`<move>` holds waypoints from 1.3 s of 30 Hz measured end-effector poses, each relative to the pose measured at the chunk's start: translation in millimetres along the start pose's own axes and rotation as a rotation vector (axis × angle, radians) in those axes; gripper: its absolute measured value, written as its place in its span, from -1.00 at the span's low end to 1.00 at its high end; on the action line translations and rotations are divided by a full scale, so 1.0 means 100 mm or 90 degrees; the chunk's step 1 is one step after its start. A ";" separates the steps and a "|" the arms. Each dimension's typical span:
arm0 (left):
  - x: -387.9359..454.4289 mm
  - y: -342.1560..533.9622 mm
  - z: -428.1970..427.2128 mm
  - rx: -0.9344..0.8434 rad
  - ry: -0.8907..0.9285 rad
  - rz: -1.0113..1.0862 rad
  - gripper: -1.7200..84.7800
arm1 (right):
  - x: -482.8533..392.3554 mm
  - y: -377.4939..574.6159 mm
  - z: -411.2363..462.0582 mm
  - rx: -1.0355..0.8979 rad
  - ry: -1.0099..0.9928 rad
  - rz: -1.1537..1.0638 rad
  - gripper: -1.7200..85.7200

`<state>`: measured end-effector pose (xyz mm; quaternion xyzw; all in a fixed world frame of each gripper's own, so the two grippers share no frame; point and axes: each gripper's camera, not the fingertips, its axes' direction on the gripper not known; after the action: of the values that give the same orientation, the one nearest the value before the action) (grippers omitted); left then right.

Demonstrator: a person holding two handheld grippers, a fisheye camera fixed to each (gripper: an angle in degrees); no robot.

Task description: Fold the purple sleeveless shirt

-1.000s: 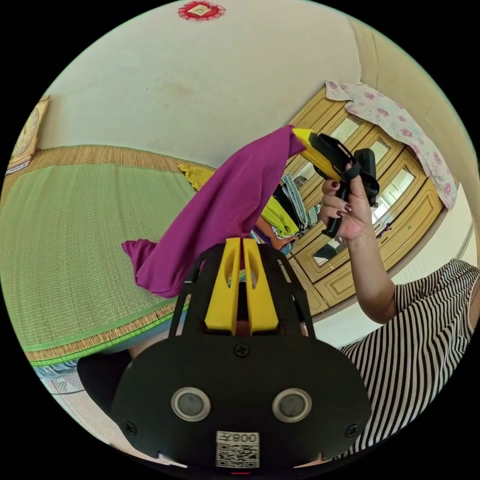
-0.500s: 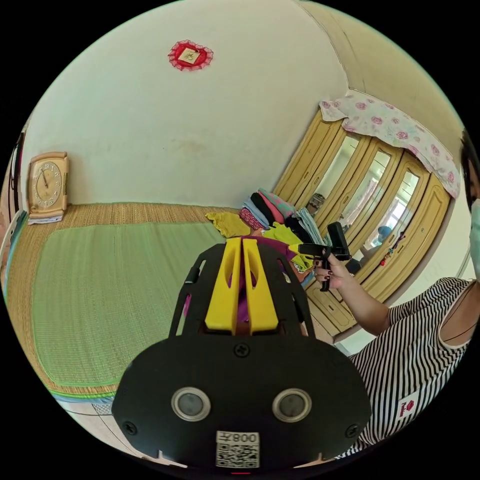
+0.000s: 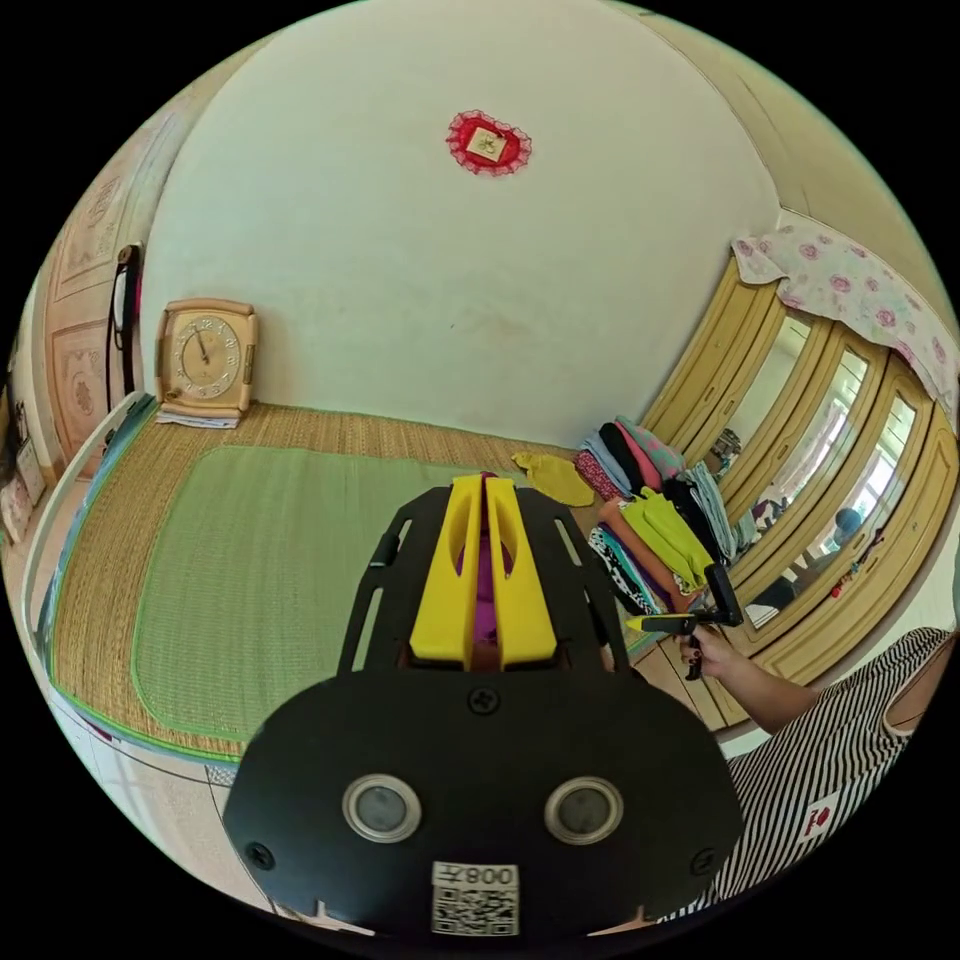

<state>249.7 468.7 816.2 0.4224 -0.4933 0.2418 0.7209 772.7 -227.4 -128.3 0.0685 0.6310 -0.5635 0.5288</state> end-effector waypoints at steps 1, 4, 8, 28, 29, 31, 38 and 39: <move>-0.14 0.01 -0.04 0.001 -0.018 -0.020 -0.95 | 0.02 0.00 0.09 -0.014 0.004 0.002 -0.90; -0.53 0.10 -0.07 -0.015 -0.091 -0.075 -0.95 | 0.11 -0.02 0.54 -0.079 0.007 0.023 -0.85; -1.13 0.48 0.04 -0.073 -0.132 -0.204 -0.94 | 0.12 -0.16 0.99 -0.115 -0.009 0.051 -0.80; -1.65 1.18 0.80 -0.216 -0.059 -0.317 -0.82 | -0.59 -0.91 1.56 -0.169 0.040 -0.028 -0.95; -1.67 1.18 0.82 -0.224 -0.064 -0.312 -0.81 | -0.72 -0.94 1.36 -0.144 0.045 -0.056 -0.95; -1.70 1.17 0.86 -0.239 -0.077 -0.301 -0.79 | -0.89 -1.00 1.04 -0.105 0.053 -0.091 -0.95; -1.69 1.23 1.10 -0.288 -0.065 -0.276 -0.77 | -1.09 -1.26 -0.07 0.042 0.110 -0.119 -0.95; -1.68 1.24 1.13 -0.289 -0.057 -0.277 -0.77 | -1.13 -1.27 -0.15 0.052 0.116 -0.122 -0.95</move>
<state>30.7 449.8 726.5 0.3563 -0.4640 -0.0531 0.8093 726.5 -203.2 33.9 0.0808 0.6566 -0.6281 0.4096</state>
